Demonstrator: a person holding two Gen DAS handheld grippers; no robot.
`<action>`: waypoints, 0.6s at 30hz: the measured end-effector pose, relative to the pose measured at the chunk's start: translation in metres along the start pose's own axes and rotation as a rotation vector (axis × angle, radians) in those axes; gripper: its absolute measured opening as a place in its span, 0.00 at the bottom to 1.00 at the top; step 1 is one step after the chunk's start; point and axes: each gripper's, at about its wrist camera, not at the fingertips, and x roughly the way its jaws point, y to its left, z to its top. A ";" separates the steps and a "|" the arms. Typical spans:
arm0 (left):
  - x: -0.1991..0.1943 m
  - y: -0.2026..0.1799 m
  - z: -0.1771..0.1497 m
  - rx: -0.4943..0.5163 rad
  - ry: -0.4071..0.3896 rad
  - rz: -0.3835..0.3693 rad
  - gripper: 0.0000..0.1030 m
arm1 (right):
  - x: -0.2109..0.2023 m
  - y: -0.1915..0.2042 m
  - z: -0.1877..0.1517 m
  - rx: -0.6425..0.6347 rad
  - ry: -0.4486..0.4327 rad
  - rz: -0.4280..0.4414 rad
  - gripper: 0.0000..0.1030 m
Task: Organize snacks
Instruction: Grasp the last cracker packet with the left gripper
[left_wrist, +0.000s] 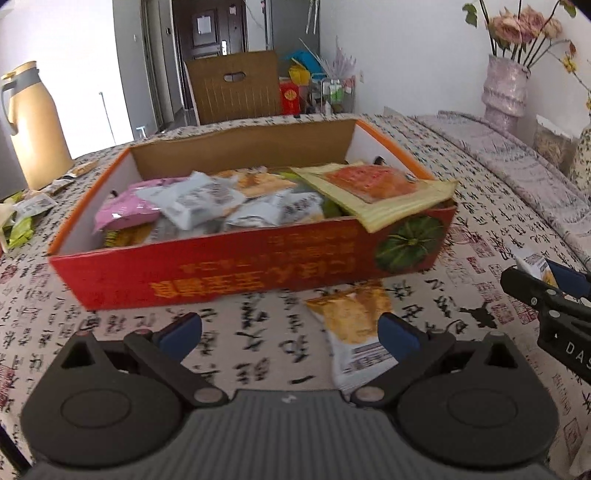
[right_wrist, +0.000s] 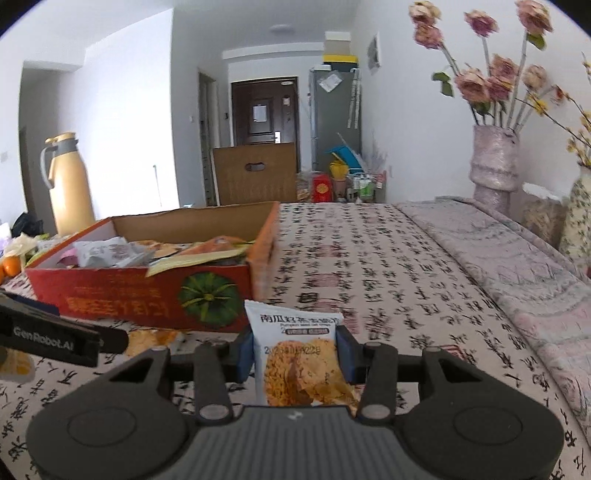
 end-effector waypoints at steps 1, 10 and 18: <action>0.003 -0.005 0.001 -0.001 0.009 0.002 1.00 | 0.000 -0.003 0.000 0.010 -0.002 -0.005 0.43; 0.028 -0.038 0.006 -0.011 0.061 0.060 1.00 | 0.008 -0.018 -0.004 0.080 0.003 -0.029 0.43; 0.038 -0.048 0.005 -0.006 0.075 0.074 0.93 | 0.010 -0.023 -0.004 0.111 0.006 -0.009 0.43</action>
